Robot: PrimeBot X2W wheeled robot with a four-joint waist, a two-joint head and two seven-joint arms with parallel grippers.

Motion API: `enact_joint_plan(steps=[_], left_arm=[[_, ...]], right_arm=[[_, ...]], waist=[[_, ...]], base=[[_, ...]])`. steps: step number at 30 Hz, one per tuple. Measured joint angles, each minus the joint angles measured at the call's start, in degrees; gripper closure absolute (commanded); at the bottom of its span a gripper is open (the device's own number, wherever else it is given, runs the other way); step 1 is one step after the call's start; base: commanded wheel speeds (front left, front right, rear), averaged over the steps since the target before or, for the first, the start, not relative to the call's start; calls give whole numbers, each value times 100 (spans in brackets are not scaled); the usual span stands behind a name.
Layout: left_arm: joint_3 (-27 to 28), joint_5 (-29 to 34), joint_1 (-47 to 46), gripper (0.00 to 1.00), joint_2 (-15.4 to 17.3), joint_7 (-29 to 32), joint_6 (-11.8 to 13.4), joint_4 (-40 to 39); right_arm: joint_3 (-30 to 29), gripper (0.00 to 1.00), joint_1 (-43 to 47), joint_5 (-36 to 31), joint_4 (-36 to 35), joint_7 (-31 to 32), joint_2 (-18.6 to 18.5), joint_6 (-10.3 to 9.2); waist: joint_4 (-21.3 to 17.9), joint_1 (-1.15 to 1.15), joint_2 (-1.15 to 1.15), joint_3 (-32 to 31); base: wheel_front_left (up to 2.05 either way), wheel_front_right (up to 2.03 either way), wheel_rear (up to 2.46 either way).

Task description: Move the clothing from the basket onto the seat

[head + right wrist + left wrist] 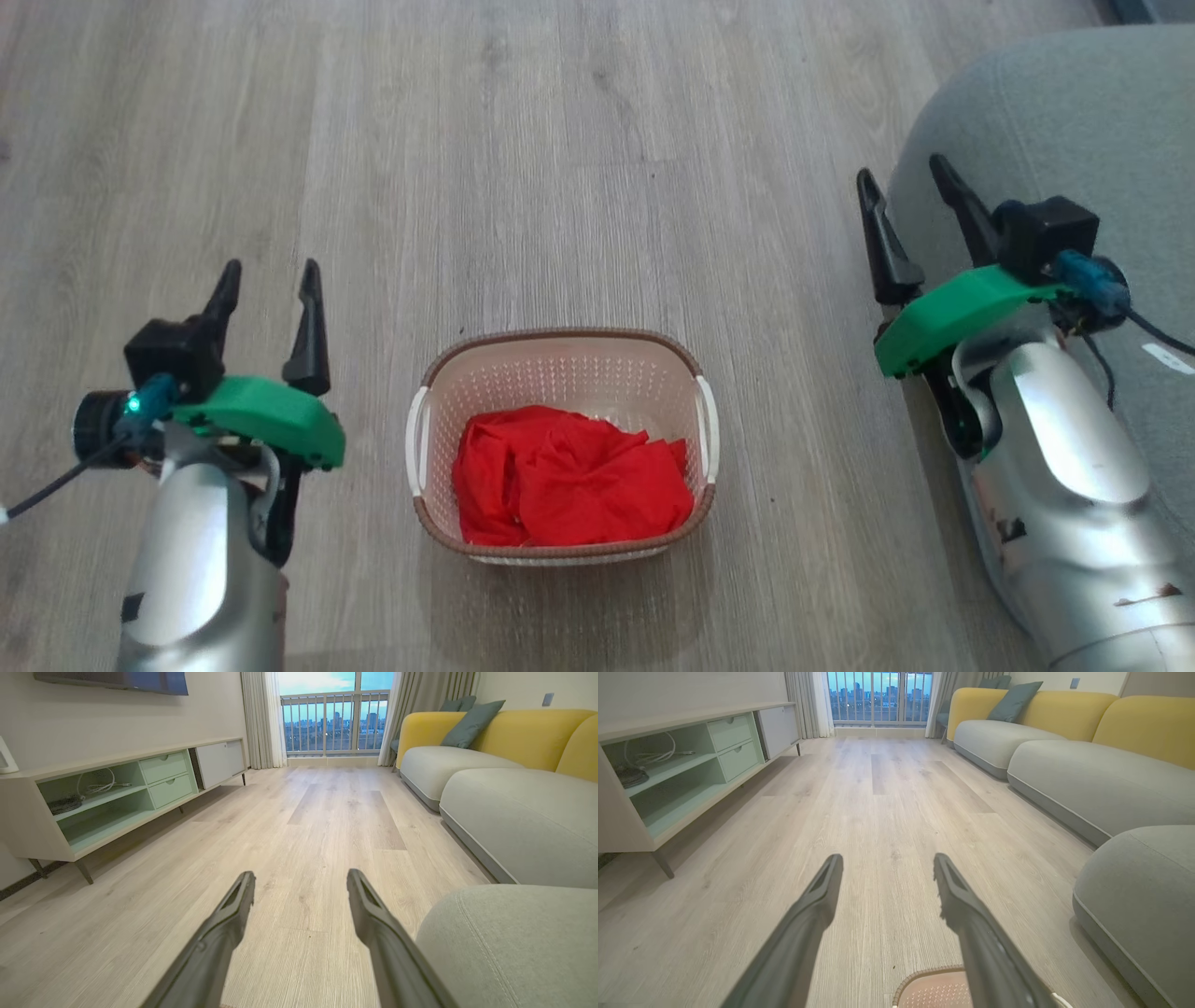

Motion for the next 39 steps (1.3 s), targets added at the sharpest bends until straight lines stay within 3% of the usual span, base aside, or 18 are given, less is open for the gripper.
enact_joint_plan(steps=[11,26,34,39], left_arm=[[-577,-411,-224,0,-16,0,0,107],[-1205,-872,-1135,0,-31,-10,0,485],[-1472,-759,-1771,0,-42,-15,4,1588],[-1873,-702,-2513,0,-54,-15,225,2838]], right_arm=[[-201,0,-221,-153,-642,-1,1,0],[-533,0,-853,-398,-1543,-2,7,0],[-611,0,-1035,-490,-1657,-2,-52,0],[-605,0,-1070,-512,-1688,-2,-46,0]], waist=[[-1,0,0,665],[-73,1,0,2311],[-140,1,0,3136],[-217,1,0,3506]], base=[[0,0,0],[0,0,0],[0,0,0],[0,0,0]])
